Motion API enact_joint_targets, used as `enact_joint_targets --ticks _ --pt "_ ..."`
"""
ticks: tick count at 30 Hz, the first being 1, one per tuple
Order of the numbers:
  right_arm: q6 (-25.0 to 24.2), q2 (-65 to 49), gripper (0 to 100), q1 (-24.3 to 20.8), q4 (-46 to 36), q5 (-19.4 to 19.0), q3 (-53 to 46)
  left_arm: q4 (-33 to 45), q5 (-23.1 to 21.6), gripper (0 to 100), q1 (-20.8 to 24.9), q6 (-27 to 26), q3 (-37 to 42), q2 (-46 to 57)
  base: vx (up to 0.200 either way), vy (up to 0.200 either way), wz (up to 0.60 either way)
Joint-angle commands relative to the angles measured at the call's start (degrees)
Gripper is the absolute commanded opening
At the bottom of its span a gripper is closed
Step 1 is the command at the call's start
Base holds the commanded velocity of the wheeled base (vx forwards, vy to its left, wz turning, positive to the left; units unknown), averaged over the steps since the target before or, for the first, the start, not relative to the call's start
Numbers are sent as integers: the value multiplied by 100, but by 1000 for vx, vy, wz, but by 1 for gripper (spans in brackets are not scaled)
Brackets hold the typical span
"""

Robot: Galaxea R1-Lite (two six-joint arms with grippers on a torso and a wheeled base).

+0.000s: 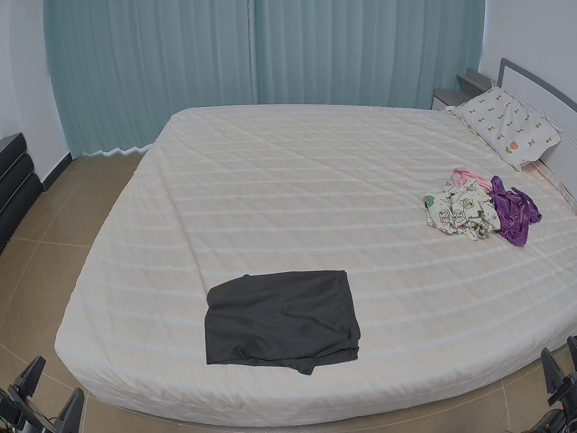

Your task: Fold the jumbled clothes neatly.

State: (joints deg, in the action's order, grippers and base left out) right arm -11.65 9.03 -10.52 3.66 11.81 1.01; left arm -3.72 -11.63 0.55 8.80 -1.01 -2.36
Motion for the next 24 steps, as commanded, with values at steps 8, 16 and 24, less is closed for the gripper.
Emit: enact_joint_targets --ticks 8,16,24 --pt "1086 -903 100 1070 -84 -628 -66 363 803 100 -46 -1030 84 236 0 0 0" --pt "1464 -895 100 1070 -128 -1208 -48 416 952 100 -37 -933 84 236 0 0 0" --pt "1359 -859 100 1026 -568 -1296 -22 407 961 100 -37 -942 84 236 0 0 0"
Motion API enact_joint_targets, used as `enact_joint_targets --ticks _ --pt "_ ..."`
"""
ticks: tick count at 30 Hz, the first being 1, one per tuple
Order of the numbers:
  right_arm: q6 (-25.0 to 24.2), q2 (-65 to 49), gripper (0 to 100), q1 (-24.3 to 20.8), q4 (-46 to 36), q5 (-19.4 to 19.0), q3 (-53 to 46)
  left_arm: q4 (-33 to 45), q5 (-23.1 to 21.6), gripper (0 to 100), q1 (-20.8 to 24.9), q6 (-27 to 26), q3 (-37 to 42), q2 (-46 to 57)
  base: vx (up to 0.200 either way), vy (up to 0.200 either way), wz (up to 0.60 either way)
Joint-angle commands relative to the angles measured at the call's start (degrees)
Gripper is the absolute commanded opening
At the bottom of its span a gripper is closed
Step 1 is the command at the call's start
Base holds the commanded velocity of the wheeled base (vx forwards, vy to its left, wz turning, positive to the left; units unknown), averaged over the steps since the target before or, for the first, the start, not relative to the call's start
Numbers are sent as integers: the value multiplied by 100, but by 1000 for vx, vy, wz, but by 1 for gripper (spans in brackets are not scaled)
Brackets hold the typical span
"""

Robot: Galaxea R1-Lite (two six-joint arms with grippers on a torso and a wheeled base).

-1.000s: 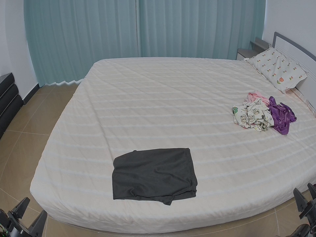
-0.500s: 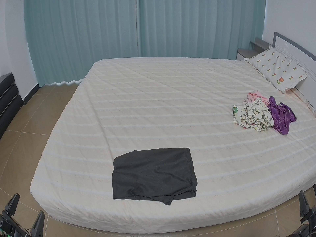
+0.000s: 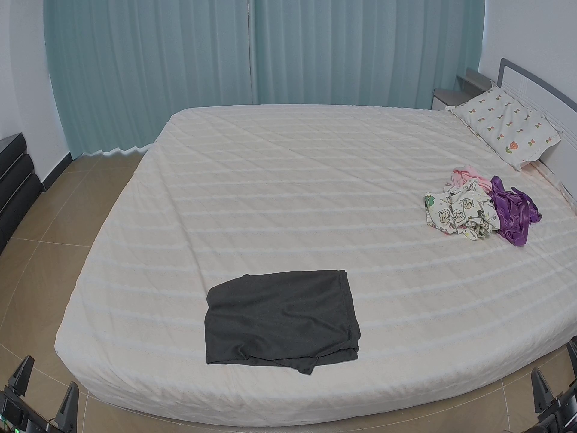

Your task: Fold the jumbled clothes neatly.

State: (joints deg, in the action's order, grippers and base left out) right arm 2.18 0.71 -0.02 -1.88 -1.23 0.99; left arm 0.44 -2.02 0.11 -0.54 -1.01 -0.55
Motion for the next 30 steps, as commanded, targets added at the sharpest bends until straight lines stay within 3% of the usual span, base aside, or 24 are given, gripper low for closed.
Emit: enact_joint_targets --ticks 1,30 --pt "10 -53 100 2 3 -18 -28 -9 -9 100 7 -8 75 55 0 0 0" --pt "-245 -62 100 -24 197 26 -99 0 9 100 -2 71 84 55 0 0 0"
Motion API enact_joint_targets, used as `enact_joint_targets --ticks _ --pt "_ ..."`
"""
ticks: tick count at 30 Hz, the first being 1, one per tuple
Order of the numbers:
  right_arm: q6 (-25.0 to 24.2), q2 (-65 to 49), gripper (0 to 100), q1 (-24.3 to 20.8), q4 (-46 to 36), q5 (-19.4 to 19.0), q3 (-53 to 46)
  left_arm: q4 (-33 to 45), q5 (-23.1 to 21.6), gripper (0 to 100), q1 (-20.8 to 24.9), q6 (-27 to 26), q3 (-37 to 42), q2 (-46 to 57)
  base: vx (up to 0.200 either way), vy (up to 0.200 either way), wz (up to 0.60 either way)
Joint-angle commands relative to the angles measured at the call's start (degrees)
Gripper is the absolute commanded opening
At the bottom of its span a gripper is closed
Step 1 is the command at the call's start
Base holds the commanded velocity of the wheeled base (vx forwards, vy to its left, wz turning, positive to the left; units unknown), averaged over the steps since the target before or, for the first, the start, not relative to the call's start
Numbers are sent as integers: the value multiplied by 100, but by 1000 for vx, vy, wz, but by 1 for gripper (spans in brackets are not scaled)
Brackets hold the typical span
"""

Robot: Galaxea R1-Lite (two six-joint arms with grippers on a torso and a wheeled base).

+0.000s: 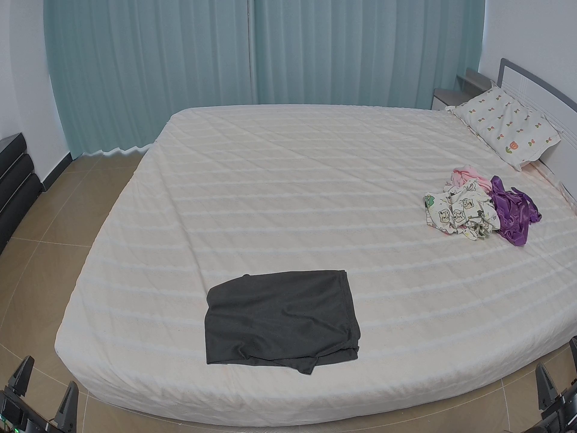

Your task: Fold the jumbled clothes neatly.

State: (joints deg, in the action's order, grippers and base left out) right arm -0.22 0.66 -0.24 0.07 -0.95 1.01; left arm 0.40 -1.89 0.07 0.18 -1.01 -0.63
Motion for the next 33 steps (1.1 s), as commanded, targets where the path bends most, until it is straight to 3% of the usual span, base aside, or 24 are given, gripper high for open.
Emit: enact_joint_targets --ticks 1,33 --pt "-13 -57 100 -2 1 -2 -101 -5 -4 100 1 -27 84 63 0 0 0" --pt "40 -57 100 -2 -7 7 -101 -5 -4 100 1 -18 84 63 0 0 0"
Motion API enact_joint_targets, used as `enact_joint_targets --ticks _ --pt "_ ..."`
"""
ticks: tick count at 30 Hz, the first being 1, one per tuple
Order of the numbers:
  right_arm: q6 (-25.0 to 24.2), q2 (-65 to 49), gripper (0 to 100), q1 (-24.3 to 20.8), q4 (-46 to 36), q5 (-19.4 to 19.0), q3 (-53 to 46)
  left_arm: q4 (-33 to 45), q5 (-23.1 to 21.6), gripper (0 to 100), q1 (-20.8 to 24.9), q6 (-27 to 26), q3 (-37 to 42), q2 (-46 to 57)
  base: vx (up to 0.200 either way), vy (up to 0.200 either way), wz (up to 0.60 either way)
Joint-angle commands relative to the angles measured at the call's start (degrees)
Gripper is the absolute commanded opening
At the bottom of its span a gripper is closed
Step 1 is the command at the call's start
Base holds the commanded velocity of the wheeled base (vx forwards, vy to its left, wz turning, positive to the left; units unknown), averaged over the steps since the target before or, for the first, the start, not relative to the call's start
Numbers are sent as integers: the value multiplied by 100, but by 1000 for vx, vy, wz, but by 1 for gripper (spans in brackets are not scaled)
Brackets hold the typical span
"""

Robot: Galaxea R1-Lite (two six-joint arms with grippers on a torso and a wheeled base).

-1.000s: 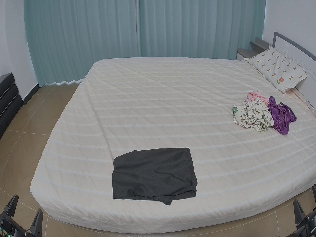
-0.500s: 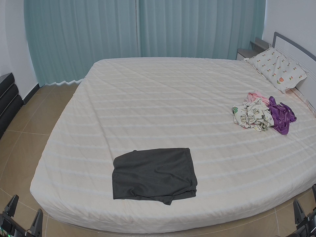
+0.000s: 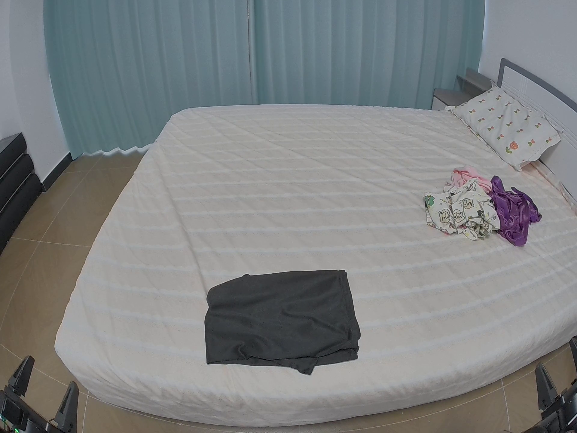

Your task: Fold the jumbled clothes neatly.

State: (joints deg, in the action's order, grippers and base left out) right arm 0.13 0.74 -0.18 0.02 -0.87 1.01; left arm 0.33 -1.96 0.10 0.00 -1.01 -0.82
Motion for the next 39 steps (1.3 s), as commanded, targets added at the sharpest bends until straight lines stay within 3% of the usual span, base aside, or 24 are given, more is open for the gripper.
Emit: enact_joint_targets --ticks 1,39 --pt "13 -66 100 -8 -2 -1 -101 2 -6 100 -1 0 84 82 0 0 0" --pt "22 -66 100 1 -2 -1 -101 2 -6 100 -1 0 84 82 0 0 0"
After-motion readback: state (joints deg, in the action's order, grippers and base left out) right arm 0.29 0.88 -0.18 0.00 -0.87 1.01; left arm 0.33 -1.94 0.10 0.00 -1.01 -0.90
